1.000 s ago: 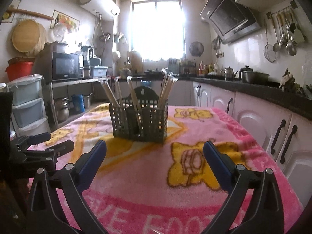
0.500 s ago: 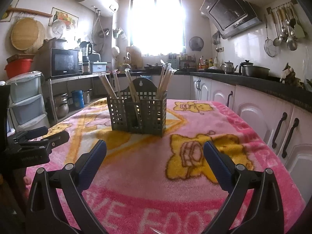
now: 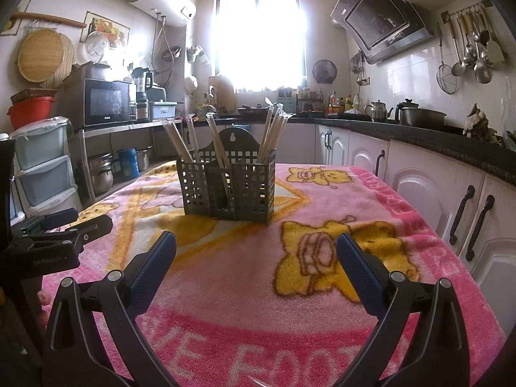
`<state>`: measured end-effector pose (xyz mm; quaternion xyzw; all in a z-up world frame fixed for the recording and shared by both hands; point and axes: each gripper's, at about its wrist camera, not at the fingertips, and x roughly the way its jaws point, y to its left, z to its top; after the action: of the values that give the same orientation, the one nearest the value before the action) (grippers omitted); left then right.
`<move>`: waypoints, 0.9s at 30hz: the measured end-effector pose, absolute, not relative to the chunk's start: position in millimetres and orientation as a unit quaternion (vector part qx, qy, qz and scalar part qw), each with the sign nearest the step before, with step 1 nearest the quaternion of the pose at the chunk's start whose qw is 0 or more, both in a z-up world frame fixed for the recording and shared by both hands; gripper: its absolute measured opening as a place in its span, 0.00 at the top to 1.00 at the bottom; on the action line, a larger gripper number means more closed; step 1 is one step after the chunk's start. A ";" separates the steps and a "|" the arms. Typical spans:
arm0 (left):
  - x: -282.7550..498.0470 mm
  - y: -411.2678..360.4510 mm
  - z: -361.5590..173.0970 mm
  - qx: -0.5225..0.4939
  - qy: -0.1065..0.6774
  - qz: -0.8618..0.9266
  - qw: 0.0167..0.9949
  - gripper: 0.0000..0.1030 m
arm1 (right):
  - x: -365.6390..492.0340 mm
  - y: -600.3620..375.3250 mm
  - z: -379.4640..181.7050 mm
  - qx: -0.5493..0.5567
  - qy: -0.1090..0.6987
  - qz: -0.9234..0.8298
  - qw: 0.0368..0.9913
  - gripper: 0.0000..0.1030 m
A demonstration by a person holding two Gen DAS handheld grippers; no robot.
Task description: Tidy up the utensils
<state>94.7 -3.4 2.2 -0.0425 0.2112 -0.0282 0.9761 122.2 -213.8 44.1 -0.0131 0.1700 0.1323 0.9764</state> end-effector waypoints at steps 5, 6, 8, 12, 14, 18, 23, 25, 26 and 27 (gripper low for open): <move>95.1 -3.3 1.8 -0.042 0.213 -0.029 0.976 0.11 | 122.0 -213.5 44.0 -0.014 0.170 0.132 0.976 0.06; 94.8 -3.0 1.8 -0.042 0.212 -0.029 0.976 0.11 | 122.1 -213.4 44.1 -0.013 0.170 0.133 0.976 0.06; 94.3 -2.3 1.7 -0.043 0.212 -0.028 0.976 0.11 | 122.0 -213.3 44.0 -0.013 0.170 0.132 0.976 0.06; 94.4 -2.4 1.4 -0.042 0.211 -0.029 0.976 0.11 | 121.9 -213.1 44.0 -0.013 0.170 0.133 0.976 0.06; 94.2 -2.1 1.5 -0.042 0.212 -0.029 0.976 0.11 | 121.5 -212.8 44.2 -0.014 0.169 0.133 0.977 0.06; 94.5 -2.2 1.3 -0.043 0.211 -0.029 0.976 0.11 | 121.5 -212.3 44.1 -0.014 0.170 0.132 0.976 0.06; 94.1 -2.6 1.3 -0.043 0.212 -0.029 0.976 0.11 | 121.5 -211.8 44.0 -0.014 0.171 0.133 0.976 0.06; 94.4 -2.3 1.4 -0.043 0.212 -0.029 0.976 0.11 | 122.2 -211.9 43.9 -0.014 0.173 0.135 0.976 0.06; 94.3 -2.4 1.5 -0.042 0.212 -0.029 0.976 0.11 | 122.0 -211.7 44.0 -0.015 0.173 0.135 0.975 0.06; 94.8 -2.7 1.4 -0.042 0.212 -0.029 0.976 0.11 | 121.7 -211.9 44.3 -0.015 0.173 0.136 0.975 0.06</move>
<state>94.8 -2.7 1.4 -0.0416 0.2122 -0.0290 0.9759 121.7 -211.9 44.3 -0.0150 0.1729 0.1355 0.9755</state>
